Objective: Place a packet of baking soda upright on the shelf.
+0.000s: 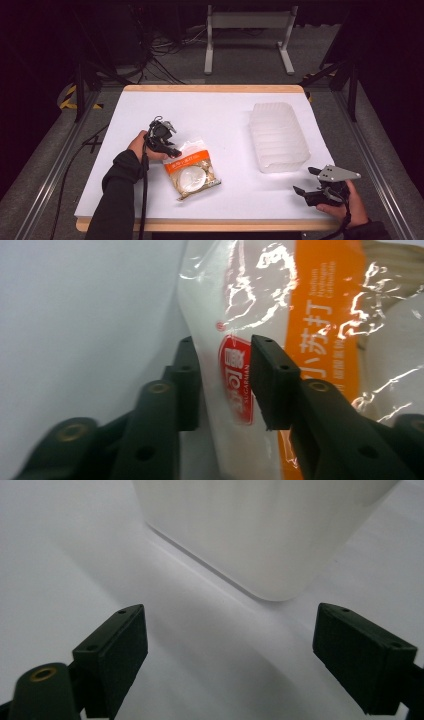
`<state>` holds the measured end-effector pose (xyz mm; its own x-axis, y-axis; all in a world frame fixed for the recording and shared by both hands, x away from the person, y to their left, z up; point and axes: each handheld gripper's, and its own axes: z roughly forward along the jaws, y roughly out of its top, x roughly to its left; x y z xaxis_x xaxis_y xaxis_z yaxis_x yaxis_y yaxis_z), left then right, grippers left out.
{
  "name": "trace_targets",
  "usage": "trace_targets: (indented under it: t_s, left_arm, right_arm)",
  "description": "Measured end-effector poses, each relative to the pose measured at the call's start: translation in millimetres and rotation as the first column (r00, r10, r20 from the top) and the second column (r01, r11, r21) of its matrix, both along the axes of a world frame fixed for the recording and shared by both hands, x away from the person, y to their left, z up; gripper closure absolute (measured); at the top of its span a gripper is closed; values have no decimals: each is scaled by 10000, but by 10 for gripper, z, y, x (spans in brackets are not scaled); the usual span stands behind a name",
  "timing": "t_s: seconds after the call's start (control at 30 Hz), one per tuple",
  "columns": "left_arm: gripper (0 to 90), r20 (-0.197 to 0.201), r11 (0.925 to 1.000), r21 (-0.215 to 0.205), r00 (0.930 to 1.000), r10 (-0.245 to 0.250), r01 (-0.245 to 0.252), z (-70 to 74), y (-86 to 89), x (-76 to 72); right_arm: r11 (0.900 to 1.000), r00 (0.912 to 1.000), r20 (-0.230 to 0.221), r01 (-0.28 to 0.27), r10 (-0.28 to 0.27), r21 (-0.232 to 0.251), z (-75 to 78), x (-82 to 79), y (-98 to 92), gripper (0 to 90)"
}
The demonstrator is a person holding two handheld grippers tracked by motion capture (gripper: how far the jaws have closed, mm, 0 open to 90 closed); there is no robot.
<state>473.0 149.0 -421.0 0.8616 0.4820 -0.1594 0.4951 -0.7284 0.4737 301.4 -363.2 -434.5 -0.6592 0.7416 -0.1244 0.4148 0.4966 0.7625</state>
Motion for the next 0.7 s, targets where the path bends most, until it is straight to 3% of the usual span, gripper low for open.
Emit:
trace_targets:
  t_s: [0.27, 0.5, 0.7]
  left_arm:
    - [884, 42, 9994, 59, 9994, -347, 347, 9, -67, -37]
    - [897, 736, 9986, -222, 9962, -469, 486, 121, -94, -138]
    - [897, 1682, 9964, -631, 9847, -459, 572, 325, -64, -329]
  right_arm:
    - [10000, 10000, 22, 32, -32, 26, 7, 0, -4, 149]
    - [10000, 10000, 55, -22, 22, -3, 14, 1, -3, 152]
    - [10000, 9999, 105, 25, -25, -60, 16, 1, -2, 154]
